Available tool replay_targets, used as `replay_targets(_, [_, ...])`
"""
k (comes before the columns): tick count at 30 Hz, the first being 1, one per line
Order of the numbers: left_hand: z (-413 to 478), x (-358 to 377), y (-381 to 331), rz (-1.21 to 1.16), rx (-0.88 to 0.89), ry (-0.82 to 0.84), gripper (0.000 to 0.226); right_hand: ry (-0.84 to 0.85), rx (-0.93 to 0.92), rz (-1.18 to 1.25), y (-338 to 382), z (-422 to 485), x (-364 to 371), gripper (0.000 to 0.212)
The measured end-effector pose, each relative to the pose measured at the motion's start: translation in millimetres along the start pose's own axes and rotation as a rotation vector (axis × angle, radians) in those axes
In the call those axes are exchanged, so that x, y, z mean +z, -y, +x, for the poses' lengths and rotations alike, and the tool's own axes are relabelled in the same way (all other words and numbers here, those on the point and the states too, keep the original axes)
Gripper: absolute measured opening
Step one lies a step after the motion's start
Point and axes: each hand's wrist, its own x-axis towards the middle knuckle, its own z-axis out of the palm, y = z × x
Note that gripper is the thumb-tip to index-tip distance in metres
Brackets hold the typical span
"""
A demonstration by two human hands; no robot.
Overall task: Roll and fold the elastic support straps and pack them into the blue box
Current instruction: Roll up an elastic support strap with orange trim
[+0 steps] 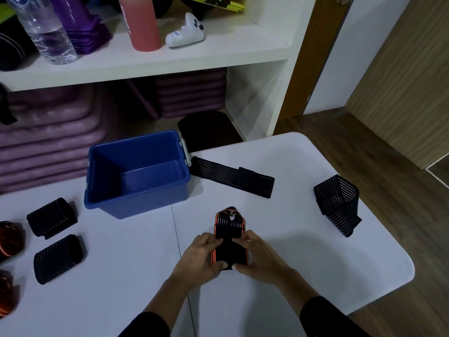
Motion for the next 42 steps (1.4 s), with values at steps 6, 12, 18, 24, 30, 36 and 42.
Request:
replay_targets(6, [4.5,0.5,-1.2,-0.021,-0.087,0.029,0.066,-0.025,-0.021,0.035,3.1,-2.9,-7.9,0.066])
replay_targets(12, [2.1,-3.7,-3.3,-0.088,-0.076,-0.036,0.052,-0.052,-0.017,0.057,-11.1,0.0,-4.1,0.056])
replay_targets(18, [4.4,-2.9,-2.0,-0.133,-0.133,-0.046,0.057,-0.059,0.17,0.219,-14.3,2.7,-2.2,0.038])
replay_targets(24, [19.7,-1.3,-15.3,-0.374,-0.412,-0.173,0.027,-0.198,0.239,0.318,-8.5,13.3,1.3,0.068])
replay_targets(30, [24.2,-0.5,-22.4,-0.476,-0.393,-0.149,0.028,-0.17,0.144,0.31,-11.2,21.2,5.5,0.059])
replay_targets(36, [16.6,-5.2,-25.8,-0.693,-0.454,-0.144,0.028,-0.166,0.101,0.345,-10.3,28.6,8.2,0.053])
replay_targets(42, [-18.4,-25.6,-19.3,-0.895,-0.544,-0.353,0.031,-0.065,0.036,0.366,20.6,52.6,22.5,0.042])
